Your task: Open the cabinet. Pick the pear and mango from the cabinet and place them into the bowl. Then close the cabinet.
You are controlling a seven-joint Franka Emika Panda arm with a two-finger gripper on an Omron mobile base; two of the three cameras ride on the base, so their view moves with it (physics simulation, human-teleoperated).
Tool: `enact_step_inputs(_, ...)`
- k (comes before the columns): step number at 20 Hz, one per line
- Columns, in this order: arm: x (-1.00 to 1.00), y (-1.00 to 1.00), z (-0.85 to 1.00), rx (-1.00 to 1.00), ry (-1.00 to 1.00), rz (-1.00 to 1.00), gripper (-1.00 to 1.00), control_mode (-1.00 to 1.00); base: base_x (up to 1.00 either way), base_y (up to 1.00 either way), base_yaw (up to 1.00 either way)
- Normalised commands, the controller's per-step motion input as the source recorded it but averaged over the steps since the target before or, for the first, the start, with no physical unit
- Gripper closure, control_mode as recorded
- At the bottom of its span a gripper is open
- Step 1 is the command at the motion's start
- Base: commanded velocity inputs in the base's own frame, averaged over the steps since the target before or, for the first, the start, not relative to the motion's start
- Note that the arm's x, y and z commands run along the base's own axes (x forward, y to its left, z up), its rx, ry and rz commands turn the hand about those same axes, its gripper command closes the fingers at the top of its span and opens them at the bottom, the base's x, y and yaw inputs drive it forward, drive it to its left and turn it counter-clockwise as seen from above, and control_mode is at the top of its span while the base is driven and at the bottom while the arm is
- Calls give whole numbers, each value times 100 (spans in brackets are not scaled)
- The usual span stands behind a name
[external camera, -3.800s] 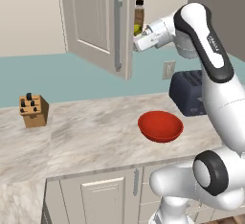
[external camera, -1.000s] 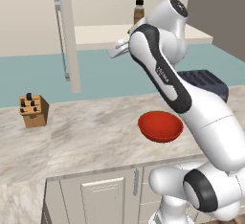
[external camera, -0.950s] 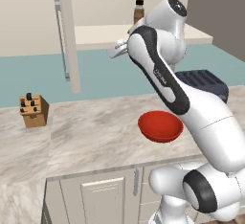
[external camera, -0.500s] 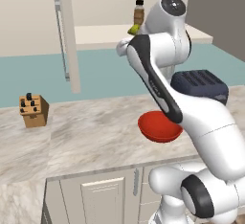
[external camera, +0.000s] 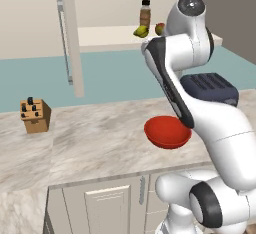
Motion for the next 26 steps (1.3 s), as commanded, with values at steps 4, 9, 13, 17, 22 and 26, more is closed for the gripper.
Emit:
enact_step_inputs(4, 0, -57, 0, -1, 0, -11, 100, -100, 0, 0, 0)
enact_step_inputs(9, 0, -55, 0, -2, -1, -5, 100, -100, 0, 0, 0)
enact_step_inputs(13, 0, -22, -1, 0, 0, 0, 100, -100, 0, 0, 0)
enact_step_inputs(17, 0, -7, 0, 0, 0, 0, -100, -100, 0, 0, 0)
enact_step_inputs(22, 0, -2, 0, 0, -1, -5, -100, -100, 0, 0, 0)
enact_step_inputs(26, 0, -8, 0, 0, -2, -1, -100, -100, 0, 0, 0)
